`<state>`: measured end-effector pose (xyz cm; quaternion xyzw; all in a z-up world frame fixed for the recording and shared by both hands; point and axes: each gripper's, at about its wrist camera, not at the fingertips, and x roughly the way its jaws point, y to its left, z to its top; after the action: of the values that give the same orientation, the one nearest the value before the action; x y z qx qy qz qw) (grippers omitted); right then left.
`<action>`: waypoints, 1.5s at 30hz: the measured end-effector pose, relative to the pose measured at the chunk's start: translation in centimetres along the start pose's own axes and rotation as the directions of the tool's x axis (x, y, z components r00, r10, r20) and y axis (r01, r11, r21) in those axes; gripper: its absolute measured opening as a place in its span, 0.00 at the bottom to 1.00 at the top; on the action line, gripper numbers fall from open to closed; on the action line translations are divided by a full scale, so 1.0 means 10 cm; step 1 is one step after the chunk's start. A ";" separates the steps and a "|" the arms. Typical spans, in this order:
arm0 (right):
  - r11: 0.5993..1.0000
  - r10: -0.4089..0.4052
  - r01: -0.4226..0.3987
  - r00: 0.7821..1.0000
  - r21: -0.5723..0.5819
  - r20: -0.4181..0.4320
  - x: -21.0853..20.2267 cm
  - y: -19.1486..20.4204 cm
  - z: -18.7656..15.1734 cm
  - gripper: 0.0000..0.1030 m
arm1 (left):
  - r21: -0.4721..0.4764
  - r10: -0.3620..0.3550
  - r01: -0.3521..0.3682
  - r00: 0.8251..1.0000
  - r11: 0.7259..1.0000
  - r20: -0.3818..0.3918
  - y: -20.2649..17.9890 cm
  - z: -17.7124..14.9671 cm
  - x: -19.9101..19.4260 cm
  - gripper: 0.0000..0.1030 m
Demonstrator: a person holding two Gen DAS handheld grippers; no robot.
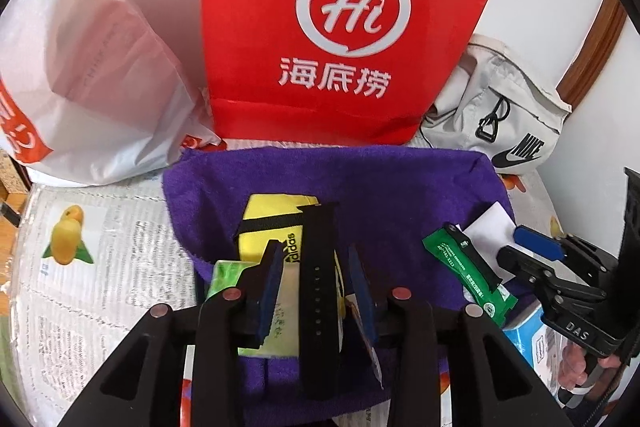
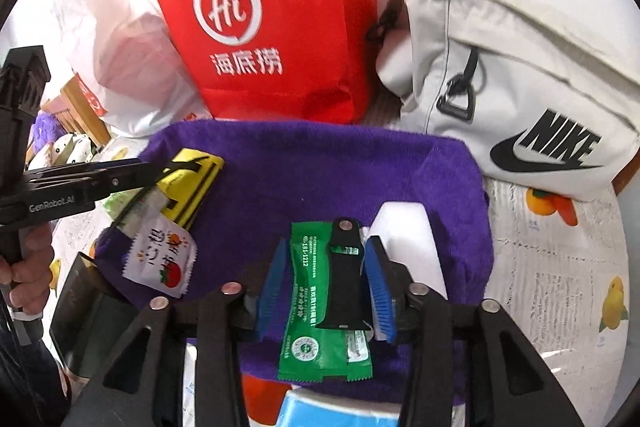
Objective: Organize soft objects
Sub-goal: 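Open the left tool over the towel while the right tool releases its strap piece there, then move both tools back toward the white glove and mesh bag on the bed, then grasp the white mesh bag with the right tool while the left tool grasps the white glove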
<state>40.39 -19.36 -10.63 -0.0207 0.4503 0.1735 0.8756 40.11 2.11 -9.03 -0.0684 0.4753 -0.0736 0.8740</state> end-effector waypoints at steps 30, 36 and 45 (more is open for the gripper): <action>0.996 0.055 -0.057 0.998 0.073 0.031 -1.42 0.83 -1.96 0.72 | -0.062 0.017 -0.012 0.997 0.998 0.073 0.24 -1.64 -1.60 0.41; 0.995 0.047 -0.043 0.998 0.091 -0.038 -1.14 0.93 -2.25 0.73 | -0.054 0.036 -0.035 0.999 0.998 0.032 0.29 -2.06 -1.57 0.46; 0.999 -0.014 0.016 0.997 0.035 -0.070 -0.85 1.17 -2.46 0.77 | -0.030 0.029 -0.029 0.999 0.999 -0.030 0.27 -2.36 -1.43 0.46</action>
<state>12.87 -15.51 -17.04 -0.0147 0.4834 0.1581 0.8609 12.74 6.32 -10.53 -0.0737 0.4900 -0.0546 0.8669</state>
